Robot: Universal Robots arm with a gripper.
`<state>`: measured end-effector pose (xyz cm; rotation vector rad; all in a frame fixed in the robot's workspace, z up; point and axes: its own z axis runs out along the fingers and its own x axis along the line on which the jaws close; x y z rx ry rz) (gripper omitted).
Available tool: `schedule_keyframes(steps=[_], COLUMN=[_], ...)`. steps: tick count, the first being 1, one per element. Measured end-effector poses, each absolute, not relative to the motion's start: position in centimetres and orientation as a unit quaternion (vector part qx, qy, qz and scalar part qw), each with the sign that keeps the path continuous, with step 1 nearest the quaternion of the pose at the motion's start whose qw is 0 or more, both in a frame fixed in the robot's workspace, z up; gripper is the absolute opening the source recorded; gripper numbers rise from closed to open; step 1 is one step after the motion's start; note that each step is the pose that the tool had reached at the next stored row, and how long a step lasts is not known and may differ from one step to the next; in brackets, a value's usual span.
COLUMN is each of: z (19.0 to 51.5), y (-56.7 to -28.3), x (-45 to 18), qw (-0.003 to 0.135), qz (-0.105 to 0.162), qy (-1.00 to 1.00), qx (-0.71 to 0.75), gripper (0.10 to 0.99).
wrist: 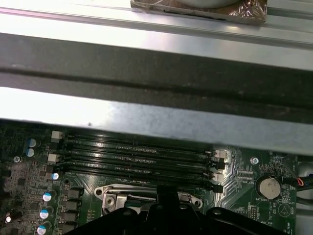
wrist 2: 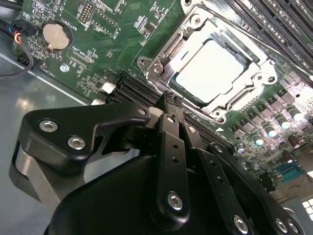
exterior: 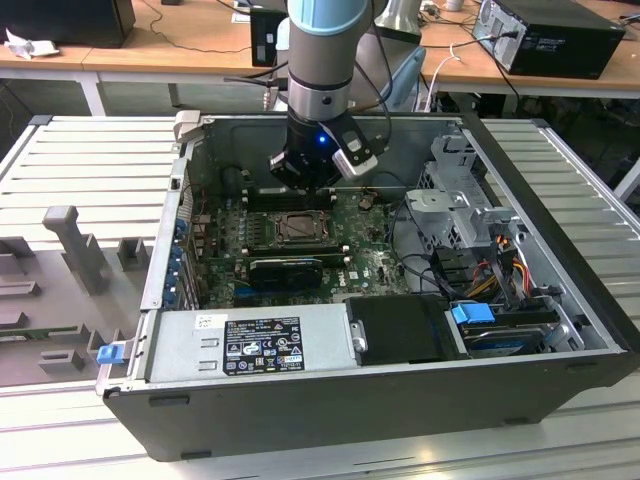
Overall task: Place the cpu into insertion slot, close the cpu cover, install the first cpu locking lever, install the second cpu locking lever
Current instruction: 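Install the second cpu locking lever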
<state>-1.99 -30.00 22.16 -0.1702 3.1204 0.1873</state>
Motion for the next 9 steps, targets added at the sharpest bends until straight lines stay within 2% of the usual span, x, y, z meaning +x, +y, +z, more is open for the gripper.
schedule_keyframes(steps=[9], z=[22.17], y=[-30.23], x=[-1.99], qw=[0.005], qz=[0.060], qy=[0.997], qx=[-0.054], gripper=[0.106])
